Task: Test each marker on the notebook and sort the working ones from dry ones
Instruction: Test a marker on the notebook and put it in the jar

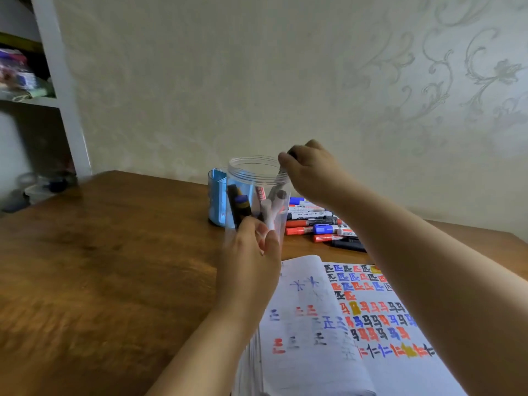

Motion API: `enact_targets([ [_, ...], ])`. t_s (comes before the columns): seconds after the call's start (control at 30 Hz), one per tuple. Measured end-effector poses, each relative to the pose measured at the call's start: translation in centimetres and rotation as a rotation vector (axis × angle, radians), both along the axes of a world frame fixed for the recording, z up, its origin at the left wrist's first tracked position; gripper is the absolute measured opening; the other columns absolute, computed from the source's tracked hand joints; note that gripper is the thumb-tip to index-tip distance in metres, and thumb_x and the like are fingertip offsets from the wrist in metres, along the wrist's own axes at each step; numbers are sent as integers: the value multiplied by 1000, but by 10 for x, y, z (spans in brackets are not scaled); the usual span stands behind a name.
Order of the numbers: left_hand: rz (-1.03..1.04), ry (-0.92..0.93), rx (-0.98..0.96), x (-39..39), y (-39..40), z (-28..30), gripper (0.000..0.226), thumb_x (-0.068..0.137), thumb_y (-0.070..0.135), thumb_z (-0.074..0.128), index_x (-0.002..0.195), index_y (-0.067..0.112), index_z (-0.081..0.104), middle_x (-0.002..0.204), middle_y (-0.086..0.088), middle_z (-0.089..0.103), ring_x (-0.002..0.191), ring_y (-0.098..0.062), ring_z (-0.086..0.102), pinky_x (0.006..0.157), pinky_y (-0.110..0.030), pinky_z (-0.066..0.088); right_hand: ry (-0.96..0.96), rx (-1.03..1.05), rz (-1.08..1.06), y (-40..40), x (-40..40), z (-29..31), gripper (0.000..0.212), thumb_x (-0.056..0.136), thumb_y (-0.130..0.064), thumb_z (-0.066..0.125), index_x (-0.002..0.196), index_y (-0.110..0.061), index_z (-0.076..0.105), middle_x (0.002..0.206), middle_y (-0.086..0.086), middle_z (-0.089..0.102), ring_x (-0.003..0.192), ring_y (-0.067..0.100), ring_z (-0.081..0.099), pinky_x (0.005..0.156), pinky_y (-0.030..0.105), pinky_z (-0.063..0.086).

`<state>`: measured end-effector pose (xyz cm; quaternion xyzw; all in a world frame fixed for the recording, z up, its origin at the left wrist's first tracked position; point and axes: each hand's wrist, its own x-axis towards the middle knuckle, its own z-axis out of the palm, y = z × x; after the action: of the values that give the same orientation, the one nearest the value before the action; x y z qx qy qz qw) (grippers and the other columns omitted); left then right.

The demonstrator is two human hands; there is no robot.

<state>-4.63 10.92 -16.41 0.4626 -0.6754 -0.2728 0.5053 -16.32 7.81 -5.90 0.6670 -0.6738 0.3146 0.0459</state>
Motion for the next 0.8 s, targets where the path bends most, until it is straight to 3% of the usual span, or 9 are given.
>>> enact_targets([
  [0.1,13,-24,-13,-1,-3,-3,5,90,31,51,92,27,48,100,-2,61,83,-9,57,65,-21,48,44,119,19,2,-1,-6,38,102,-22,30,111,-1,60,75,-7,36,109,24,42,78,26,29],
  [0.17,9,-39,-22,-2,-3,-5,8,90,31,52,95,25,53,100,-2,61,83,-9,57,65,-20,46,-84,109,49,4,-4,-6,37,102,-25,32,117,-10,62,79,-11,37,105,16,38,78,21,28],
  [0.27,-31,-59,-16,-5,-2,-6,9,90,29,52,96,23,55,88,3,62,84,-14,59,70,-25,47,-262,-40,76,8,-21,-12,33,100,-31,39,123,-20,59,105,2,53,103,13,47,83,20,32],
  [0.33,-79,-81,-47,-9,1,-9,4,89,27,53,90,23,54,79,7,59,82,-16,59,73,-26,45,-326,-91,23,16,-43,-23,29,98,-29,43,121,-20,58,109,4,57,86,12,54,72,23,39],
  [0.4,-141,-113,-93,-12,3,-15,4,89,23,54,91,20,55,80,8,59,77,-11,57,67,-18,40,-264,-20,-88,29,-66,-43,25,97,-25,46,119,-21,58,103,1,59,80,13,56,62,24,40],
  [0.5,-199,-197,-143,-18,5,-22,9,89,25,54,97,20,55,85,8,58,76,-5,53,65,-17,42,-61,141,-205,43,-97,-78,29,95,-19,50,123,-17,58,117,4,61,90,14,56,72,21,37],
  [0.63,-214,-222,-192,-23,4,-28,10,88,21,54,98,19,57,85,10,52,73,-4,49,67,-16,40,72,325,-305,41,-115,-96,40,97,-17,47,137,-17,47,140,7,47,118,25,51,89,28,41],
  [0.8,-169,-266,-244,-24,5,-32,12,89,20,54,100,18,56,93,8,53,77,-7,49,69,-21,42,244,361,-394,16,-133,-103,40,94,-9,47,133,-15,48,134,9,46,119,29,48,94,38,44],
])
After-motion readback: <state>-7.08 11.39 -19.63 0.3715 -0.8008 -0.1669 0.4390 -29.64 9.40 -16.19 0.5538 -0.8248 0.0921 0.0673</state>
